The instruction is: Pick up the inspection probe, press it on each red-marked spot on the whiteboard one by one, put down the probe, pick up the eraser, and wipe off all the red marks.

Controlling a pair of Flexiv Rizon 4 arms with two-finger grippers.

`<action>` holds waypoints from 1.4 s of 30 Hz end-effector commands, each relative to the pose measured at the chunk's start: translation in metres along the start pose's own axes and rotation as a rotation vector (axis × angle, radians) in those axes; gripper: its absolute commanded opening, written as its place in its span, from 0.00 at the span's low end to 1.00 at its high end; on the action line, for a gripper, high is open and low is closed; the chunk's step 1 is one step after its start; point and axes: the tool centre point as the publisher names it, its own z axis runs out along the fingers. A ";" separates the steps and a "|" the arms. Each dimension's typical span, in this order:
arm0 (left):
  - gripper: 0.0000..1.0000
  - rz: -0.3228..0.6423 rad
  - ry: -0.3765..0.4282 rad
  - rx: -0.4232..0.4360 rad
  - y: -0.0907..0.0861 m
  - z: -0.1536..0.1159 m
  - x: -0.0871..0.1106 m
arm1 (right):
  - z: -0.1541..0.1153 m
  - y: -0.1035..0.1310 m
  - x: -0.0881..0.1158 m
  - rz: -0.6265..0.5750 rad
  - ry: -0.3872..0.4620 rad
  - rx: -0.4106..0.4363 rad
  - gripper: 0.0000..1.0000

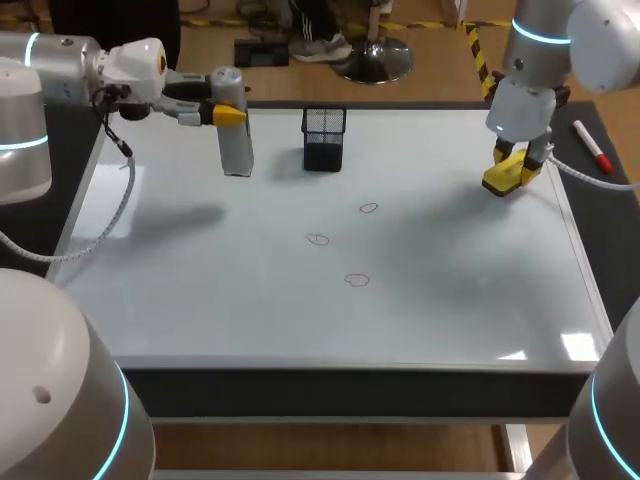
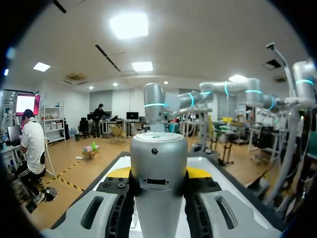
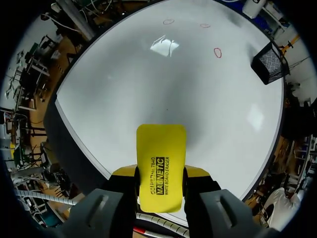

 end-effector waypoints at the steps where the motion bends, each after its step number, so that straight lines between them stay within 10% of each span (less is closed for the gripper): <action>1: 0.00 -0.006 -0.051 0.004 -0.002 0.012 0.037 | -0.001 0.000 0.000 -0.001 0.002 0.003 0.00; 12: 0.00 0.007 0.050 0.023 0.017 0.053 0.085 | -0.001 0.000 0.000 -0.001 0.002 0.003 0.00; 42: 0.00 0.028 0.136 0.058 0.060 0.115 0.082 | -0.001 0.000 0.000 -0.001 0.002 0.003 0.00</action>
